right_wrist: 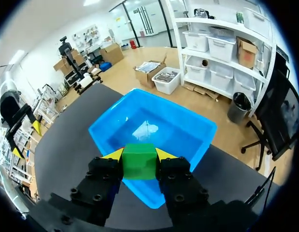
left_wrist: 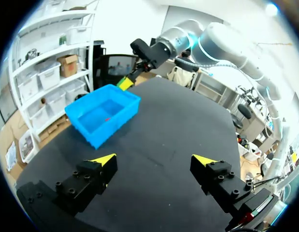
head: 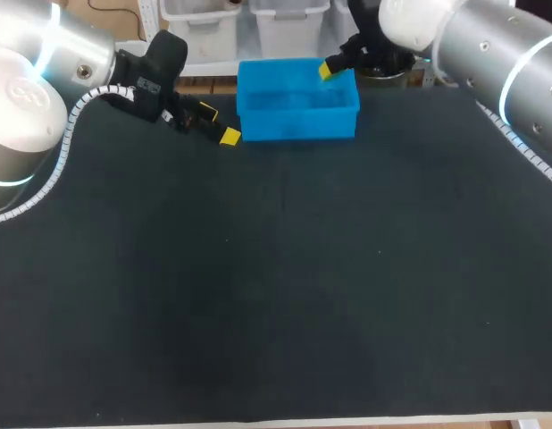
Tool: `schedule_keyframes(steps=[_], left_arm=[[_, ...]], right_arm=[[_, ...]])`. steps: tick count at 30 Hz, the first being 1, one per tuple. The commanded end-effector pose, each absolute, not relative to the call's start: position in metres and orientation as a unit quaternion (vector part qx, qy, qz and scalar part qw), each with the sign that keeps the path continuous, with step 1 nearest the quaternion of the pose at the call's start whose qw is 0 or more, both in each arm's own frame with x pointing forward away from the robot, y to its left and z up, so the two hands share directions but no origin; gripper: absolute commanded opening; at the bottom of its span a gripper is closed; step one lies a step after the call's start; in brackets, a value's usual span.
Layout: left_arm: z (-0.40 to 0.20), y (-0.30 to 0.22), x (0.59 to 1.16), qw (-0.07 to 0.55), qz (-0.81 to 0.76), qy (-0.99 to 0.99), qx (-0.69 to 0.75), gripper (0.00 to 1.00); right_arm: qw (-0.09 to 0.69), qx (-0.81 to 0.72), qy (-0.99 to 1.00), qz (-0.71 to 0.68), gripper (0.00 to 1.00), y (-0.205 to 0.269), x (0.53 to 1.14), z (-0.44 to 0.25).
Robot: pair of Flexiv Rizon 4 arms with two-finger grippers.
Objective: Use the left arm to pick the red cube and place it into the blue plastic box first, then use the right arm to grasp the green cube and put it into the same blue plastic box after the first action is fully finished.
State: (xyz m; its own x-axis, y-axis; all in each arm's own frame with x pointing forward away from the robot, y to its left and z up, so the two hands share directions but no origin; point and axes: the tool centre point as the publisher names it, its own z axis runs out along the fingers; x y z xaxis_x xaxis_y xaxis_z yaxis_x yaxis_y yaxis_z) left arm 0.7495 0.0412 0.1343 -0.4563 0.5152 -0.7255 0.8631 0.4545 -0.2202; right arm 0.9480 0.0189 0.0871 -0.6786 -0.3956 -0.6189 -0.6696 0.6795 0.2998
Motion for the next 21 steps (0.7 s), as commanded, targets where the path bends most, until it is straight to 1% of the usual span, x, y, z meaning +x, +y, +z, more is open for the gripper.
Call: schedule_keyframes(steps=[1, 6, 7, 8, 9, 14, 21], left_arm=[[0.133, 0.042, 0.750, 0.296, -0.297, 0.799, 0.432, 1.00], [0.133, 0.042, 0.750, 0.296, -0.297, 0.799, 0.432, 1.00], [0.133, 0.042, 0.750, 0.296, -0.297, 0.799, 0.432, 1.00], [0.133, 0.042, 0.750, 0.296, -0.297, 0.799, 0.432, 1.00], [0.133, 0.042, 0.750, 0.296, -0.297, 0.799, 0.432, 1.00], [0.133, 0.042, 0.750, 0.296, -0.297, 0.799, 0.432, 1.00], [0.133, 0.042, 0.750, 0.296, -0.297, 0.799, 0.432, 1.00]], right_arm=[[0.204, -0.333, 0.859, 0.332, 0.00, 0.025, 0.973, 0.081], [0.200, -0.330, 0.862, 0.328, 0.00, 0.024, 0.973, 0.080], [0.199, -0.316, 0.872, 0.316, 0.03, 0.023, 0.974, 0.080], [0.199, -0.315, 0.873, 0.314, 0.94, 0.022, 0.974, 0.079], [0.201, -0.311, 0.874, 0.316, 1.00, 0.021, 0.975, 0.079], [0.201, -0.298, 0.880, 0.312, 1.00, 0.015, 0.973, 0.083], [0.224, -0.281, 0.880, 0.310, 1.00, 0.003, 0.964, 0.099]])
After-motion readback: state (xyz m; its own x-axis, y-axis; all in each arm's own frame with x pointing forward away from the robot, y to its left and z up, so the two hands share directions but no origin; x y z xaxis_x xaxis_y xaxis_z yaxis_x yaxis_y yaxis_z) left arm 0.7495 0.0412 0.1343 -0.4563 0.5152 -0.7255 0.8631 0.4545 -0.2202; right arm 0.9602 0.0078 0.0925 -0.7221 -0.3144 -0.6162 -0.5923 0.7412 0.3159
